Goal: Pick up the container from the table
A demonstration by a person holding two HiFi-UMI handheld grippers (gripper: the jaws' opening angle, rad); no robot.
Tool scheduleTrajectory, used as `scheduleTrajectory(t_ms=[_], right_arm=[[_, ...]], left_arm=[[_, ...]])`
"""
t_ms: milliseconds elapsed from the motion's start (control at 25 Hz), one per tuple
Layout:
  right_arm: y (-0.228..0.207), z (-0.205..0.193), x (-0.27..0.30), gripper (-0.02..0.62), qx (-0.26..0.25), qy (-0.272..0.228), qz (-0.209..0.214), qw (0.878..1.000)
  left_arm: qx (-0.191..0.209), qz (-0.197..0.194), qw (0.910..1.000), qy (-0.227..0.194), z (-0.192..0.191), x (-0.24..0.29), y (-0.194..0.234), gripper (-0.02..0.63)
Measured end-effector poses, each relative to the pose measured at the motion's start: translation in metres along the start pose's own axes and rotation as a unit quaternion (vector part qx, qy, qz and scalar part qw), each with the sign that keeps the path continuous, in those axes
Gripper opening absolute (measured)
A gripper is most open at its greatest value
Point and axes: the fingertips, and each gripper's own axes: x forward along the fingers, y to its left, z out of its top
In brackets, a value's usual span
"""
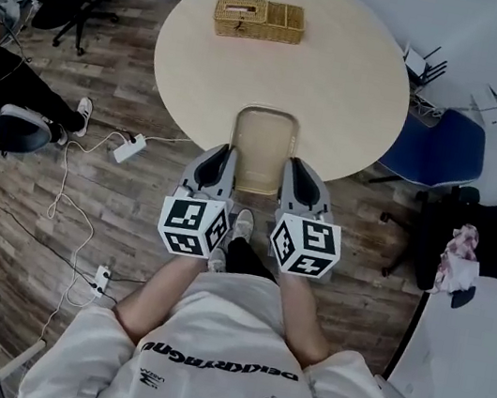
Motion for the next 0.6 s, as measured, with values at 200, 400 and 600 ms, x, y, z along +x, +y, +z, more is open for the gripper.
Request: scheduleTrajectory(t_ms=[200, 400, 600], right_arm=[[0.013, 0.017, -0.021, 0.055, -0.012, -0.019, 0.006, 1.0], [0.025, 0.03, -0.042, 0.055, -0.024, -0.039, 0.008, 0.999], [0.025, 0.041, -0.061, 0.055, -0.029, -0.056, 0.008, 0.998]], left_arm=[[0.01, -0.005, 0.9997, -0.022, 0.018, -0.024, -0.011, 0.037], [0.018, -0.01, 0.9989, -0.042, 0.033, -0.044, -0.02, 0.037], [0.035, -0.019, 0.9975, -0.058, 0.046, -0.058, -0.037, 0.037]])
